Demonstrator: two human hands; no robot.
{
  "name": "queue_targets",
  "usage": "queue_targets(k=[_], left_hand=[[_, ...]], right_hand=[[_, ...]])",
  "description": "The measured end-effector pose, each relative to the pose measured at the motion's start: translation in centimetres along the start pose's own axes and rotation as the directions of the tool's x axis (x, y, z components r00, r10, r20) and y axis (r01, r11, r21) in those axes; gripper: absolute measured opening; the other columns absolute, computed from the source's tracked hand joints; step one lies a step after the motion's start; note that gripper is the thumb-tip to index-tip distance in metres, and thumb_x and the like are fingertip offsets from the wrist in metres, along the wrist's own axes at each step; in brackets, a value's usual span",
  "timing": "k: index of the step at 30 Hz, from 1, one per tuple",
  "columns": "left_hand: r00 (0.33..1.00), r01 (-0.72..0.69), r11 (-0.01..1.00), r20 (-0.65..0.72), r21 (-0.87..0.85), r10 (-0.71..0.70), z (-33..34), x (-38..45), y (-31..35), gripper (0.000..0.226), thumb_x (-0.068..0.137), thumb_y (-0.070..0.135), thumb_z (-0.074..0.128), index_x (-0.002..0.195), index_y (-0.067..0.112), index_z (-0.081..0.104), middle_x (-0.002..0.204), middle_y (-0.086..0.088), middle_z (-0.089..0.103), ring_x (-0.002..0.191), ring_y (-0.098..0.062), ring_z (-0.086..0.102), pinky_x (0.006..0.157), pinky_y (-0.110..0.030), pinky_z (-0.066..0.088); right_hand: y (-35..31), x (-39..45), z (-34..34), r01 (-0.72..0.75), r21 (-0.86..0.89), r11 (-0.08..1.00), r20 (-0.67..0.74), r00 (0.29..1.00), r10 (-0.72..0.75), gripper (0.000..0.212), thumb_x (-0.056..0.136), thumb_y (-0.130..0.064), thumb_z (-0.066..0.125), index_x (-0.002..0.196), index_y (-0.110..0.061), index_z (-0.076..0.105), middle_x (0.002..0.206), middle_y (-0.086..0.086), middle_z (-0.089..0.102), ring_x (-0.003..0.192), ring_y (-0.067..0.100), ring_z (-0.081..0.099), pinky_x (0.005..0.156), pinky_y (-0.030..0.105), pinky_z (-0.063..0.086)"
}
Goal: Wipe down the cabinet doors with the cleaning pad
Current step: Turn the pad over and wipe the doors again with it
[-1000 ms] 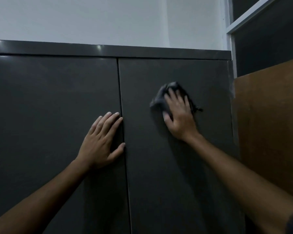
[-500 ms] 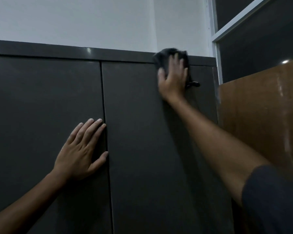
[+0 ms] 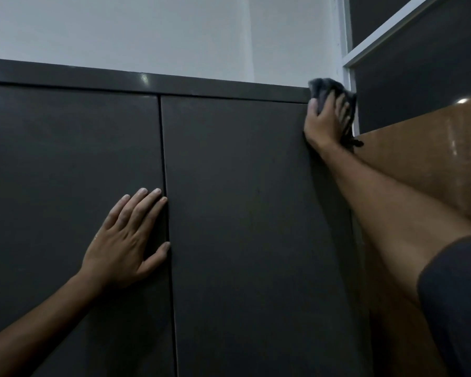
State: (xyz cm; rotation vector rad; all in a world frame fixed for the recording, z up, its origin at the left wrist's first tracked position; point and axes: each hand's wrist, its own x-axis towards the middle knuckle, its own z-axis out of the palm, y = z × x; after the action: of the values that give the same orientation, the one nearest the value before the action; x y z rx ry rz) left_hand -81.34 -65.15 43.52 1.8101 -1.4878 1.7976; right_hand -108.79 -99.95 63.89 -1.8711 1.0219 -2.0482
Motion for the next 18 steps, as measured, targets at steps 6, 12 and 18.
queue_targets(k=[6, 12, 18], left_hand=[[1.0, 0.004, 1.0, 0.001, -0.007, -0.004, -0.1, 0.0, 0.3, 0.088, 0.097, 0.063, 0.038, 0.163, 0.005, 0.029, 0.172, -0.013, 0.024, 0.161, -0.03, 0.018, 0.13, -0.053, 0.019], [1.0, 0.004, 1.0, 0.008, 0.012, -0.004, 0.3, -0.2, 0.0, 0.089, 0.098, 0.064, 0.034, 0.164, 0.005, 0.026, 0.172, -0.013, 0.023, 0.162, -0.029, 0.016, 0.131, -0.052, 0.016], [1.0, 0.002, 1.0, 0.01, 0.028, -0.002, 0.6, -0.1, 0.1, 0.089, 0.098, 0.063, 0.035, 0.164, 0.004, 0.026, 0.172, -0.015, 0.022, 0.162, -0.031, 0.016, 0.131, -0.052, 0.015]], right_hand=[[10.1, -11.9, 1.2, -0.037, 0.01, 0.999, -0.058, 0.998, 0.037, 0.068, 0.105, -0.054, 0.032, 0.161, -0.017, 0.022, 0.17, 0.014, 0.014, 0.158, 0.029, 0.01, 0.128, 0.047, 0.007], [19.5, -28.5, 1.7, -0.356, -0.006, 0.934, -0.052, 0.933, 0.355, 0.076, 0.101, -0.051, 0.032, 0.158, -0.002, 0.023, 0.166, 0.025, 0.019, 0.154, 0.039, 0.017, 0.125, 0.051, 0.012], [14.1, -19.2, 1.5, -0.359, -0.007, 0.933, -0.144, 0.924, 0.354, 0.066, 0.104, -0.042, 0.045, 0.155, -0.002, 0.032, 0.162, 0.025, 0.028, 0.152, 0.039, 0.022, 0.123, 0.051, 0.016]])
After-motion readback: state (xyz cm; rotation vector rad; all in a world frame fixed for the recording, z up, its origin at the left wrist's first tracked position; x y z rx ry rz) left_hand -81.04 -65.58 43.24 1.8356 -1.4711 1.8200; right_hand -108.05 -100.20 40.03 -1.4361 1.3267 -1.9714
